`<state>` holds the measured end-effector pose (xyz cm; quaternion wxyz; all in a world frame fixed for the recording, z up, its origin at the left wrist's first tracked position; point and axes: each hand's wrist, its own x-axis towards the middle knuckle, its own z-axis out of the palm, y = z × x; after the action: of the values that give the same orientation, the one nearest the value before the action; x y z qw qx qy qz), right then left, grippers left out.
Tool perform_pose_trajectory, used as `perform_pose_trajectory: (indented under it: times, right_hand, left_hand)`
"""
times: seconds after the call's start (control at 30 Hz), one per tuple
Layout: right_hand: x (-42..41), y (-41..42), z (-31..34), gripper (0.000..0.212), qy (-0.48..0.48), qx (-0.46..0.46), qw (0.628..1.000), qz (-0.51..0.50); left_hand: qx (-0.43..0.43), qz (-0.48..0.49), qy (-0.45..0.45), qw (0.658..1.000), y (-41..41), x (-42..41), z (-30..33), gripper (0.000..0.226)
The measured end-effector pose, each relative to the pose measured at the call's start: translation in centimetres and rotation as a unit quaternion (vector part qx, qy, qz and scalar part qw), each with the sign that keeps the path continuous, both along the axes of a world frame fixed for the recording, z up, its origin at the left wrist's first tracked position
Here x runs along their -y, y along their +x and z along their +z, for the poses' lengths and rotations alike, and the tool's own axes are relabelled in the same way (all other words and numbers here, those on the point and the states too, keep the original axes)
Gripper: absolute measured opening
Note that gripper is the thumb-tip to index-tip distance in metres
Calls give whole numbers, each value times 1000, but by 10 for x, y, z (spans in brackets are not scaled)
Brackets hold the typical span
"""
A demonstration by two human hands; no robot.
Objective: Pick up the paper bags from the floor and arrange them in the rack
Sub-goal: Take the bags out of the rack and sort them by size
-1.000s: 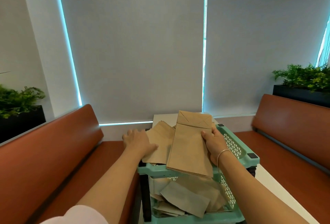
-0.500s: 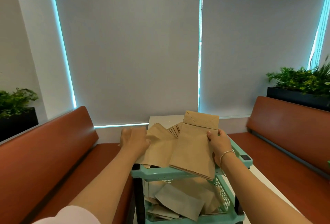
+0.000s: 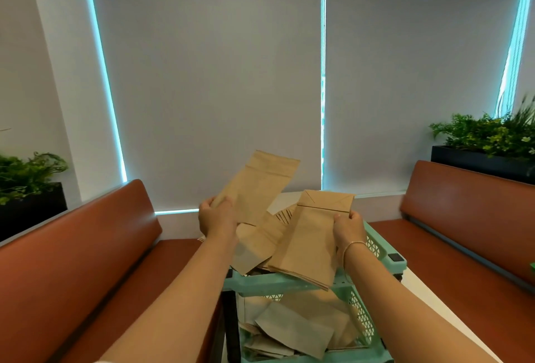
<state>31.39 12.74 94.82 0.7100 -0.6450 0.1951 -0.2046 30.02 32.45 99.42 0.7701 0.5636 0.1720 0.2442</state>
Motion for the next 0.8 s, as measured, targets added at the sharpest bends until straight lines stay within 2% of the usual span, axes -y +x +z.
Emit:
perform_pose_trajectory:
  times: [0.07,0.23,0.4,0.53,0.6,0.7,0.77,0.8]
  right_hand:
    - [-6,-1,5,32,8,6,1000,-7]
    - [-9,-3,17,29,37,10,999,-9]
    - [-12,1,17,36,92,53,994,-16]
    - [-8,-1,17,35,60,59,996,-31]
    - [-1,-2,17,32,51,62,996,-37]
    - [10,-5,17,30,48,72,996,-26]
    - [14,-9,18,25,37,74,997,-9]
    - [16,-10,18,25,29,70,997,3]
  left_hand:
    - [-16,-18,4,1000,-6,15,-7,21]
    - [-45,-58,140,987,-22,46,-23,27]
    - [-27,-63,236,969,-32,61,-28,30]
    - [-34,-74,288,954,-39,72,-30,29]
    - [-78,-110,332,934,-39,73,-33,34]
    - [-159,-129,432,878,-24,63,-30,46]
    - [-170,-134,474,853,-15,54,-21,48]
    - [-159,-152,472,854,-11,50,-16,50]
